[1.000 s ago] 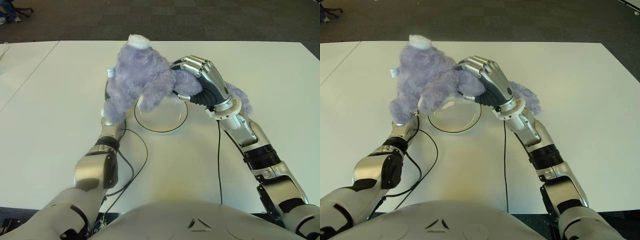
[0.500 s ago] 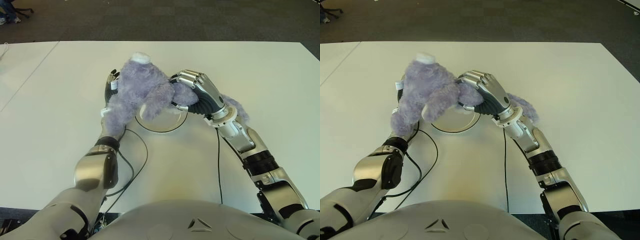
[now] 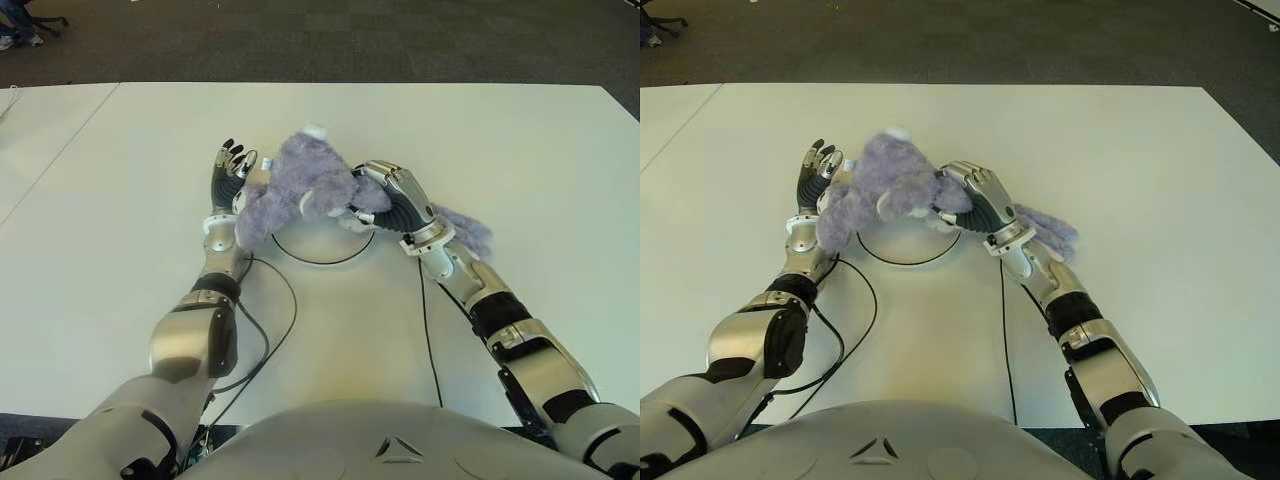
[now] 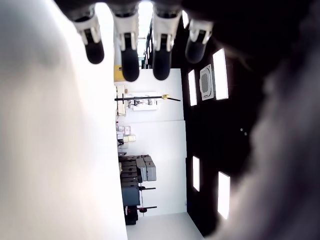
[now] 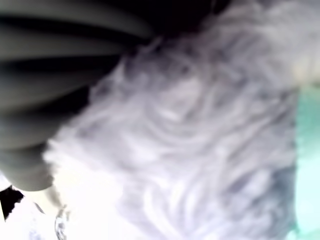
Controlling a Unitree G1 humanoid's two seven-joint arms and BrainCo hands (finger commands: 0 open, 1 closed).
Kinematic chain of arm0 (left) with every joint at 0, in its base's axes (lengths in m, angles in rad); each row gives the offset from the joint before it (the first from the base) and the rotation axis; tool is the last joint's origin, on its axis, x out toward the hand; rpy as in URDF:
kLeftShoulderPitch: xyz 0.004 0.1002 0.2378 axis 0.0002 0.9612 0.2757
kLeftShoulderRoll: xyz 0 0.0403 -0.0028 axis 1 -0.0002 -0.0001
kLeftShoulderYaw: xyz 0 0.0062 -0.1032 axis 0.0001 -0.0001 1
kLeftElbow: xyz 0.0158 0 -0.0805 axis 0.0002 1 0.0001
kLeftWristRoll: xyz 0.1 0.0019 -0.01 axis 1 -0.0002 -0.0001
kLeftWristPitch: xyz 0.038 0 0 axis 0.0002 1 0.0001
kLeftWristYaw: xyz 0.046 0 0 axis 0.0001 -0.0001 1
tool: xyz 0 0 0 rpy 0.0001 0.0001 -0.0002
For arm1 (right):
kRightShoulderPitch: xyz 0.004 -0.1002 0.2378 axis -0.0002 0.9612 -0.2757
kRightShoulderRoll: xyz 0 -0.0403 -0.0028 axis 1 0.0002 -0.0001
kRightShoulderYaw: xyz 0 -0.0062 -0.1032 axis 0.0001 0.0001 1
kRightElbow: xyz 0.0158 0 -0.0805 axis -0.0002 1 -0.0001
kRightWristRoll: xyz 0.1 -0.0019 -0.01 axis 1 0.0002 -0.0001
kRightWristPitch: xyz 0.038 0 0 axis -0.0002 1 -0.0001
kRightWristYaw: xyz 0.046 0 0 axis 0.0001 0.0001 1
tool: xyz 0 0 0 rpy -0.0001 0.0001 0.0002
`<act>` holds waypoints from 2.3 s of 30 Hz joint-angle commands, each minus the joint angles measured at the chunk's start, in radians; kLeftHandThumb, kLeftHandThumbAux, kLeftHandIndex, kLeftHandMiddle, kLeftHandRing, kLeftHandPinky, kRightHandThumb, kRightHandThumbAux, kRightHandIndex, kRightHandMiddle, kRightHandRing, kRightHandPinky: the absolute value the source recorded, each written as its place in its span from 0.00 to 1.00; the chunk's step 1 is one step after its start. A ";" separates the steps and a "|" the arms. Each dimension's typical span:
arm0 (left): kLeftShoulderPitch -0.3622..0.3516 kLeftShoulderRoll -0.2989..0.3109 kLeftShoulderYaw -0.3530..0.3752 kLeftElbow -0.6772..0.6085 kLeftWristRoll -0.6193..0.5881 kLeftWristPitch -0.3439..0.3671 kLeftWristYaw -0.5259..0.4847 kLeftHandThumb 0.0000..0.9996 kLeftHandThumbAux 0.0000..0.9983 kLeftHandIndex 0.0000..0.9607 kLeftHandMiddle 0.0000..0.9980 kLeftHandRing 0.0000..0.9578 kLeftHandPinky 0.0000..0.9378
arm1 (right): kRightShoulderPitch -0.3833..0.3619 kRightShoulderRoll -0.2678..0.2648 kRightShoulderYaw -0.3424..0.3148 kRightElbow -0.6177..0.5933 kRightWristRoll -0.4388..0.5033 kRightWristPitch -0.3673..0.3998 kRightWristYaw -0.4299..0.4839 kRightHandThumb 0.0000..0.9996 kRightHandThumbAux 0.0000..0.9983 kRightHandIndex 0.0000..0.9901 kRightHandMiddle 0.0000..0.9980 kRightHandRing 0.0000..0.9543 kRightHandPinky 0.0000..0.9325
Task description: Put the doll into the plate.
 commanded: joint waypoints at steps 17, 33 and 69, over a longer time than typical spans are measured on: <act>0.191 -0.092 -0.006 0.135 0.002 0.130 0.008 0.00 0.45 0.10 0.15 0.15 0.13 | 0.003 -0.010 0.099 0.200 -0.046 0.051 0.022 0.48 0.68 0.81 0.92 0.94 0.96; 0.187 -0.094 0.001 0.136 -0.005 0.137 0.002 0.00 0.44 0.10 0.16 0.15 0.13 | -0.003 -0.016 0.095 0.199 -0.020 0.077 0.044 0.47 0.69 0.81 0.92 0.93 0.95; 0.186 -0.100 -0.005 0.135 0.002 0.137 0.011 0.00 0.44 0.10 0.16 0.15 0.12 | -0.132 0.039 0.071 0.443 0.062 0.052 0.053 0.20 0.39 0.11 0.15 0.15 0.16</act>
